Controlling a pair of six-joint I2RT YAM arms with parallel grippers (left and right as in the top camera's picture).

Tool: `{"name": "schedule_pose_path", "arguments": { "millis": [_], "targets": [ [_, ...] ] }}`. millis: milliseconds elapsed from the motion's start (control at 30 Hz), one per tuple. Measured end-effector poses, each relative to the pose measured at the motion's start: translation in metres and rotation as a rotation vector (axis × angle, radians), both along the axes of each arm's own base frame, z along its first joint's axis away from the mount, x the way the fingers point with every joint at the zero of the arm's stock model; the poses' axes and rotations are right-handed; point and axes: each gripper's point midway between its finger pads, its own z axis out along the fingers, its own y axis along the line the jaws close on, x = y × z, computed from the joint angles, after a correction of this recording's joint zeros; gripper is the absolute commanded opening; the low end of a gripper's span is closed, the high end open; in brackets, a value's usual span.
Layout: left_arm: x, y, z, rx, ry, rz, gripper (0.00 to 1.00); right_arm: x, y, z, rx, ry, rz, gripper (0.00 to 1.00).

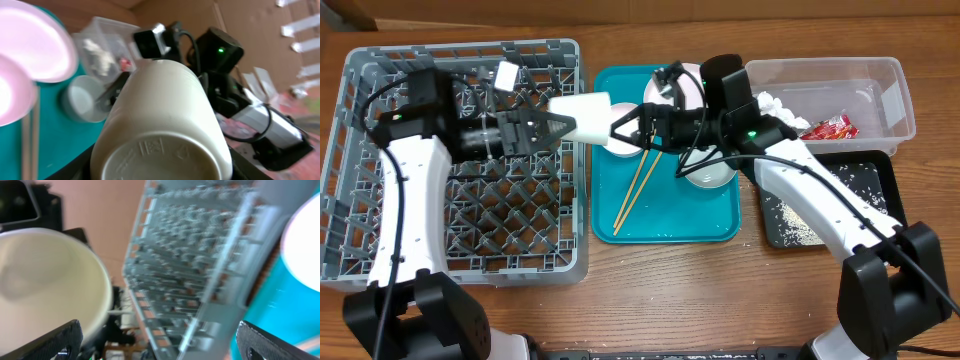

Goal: Sort waste into correct bins and load items into the dishwasher
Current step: 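Place the white cup into the dish rack with left gripper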

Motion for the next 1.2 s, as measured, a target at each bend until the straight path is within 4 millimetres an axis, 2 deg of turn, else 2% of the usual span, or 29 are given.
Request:
{"name": "schedule_pose_path", "arguments": {
  "millis": [167,267,367,467,567,700,867,1200],
  "targets": [
    [0.006,0.023,-0.019,0.147,0.100,0.092,0.35,0.019,-0.035,-0.022,-0.090,0.038,-0.097,1.00],
    [0.004,0.034,-0.023,0.318,0.173,0.149,0.34,0.024,-0.058,-0.035,-0.140,0.081,-0.146,1.00],
    [-0.008,0.046,-0.023,0.518,0.253,0.221,0.35,0.028,-0.074,-0.044,-0.179,0.112,-0.184,1.00],
    [-0.029,0.054,-0.022,0.717,0.327,0.306,0.35,0.032,-0.092,-0.056,-0.236,0.139,-0.236,1.00],
    [-0.053,0.058,-0.029,0.884,0.426,0.369,0.35,0.034,-0.097,-0.062,-0.276,0.134,-0.258,1.00],
    [-0.067,0.062,-0.041,1.019,0.513,0.413,0.33,0.035,-0.101,-0.066,-0.307,0.126,-0.274,1.00],
    [-0.096,0.074,-0.074,1.141,0.697,0.436,0.28,0.033,-0.104,-0.072,-0.337,0.129,-0.275,1.00],
    [-0.114,0.076,-0.130,1.170,0.835,0.422,0.27,0.032,-0.108,-0.076,-0.363,0.131,-0.281,1.00]
  ]
}}
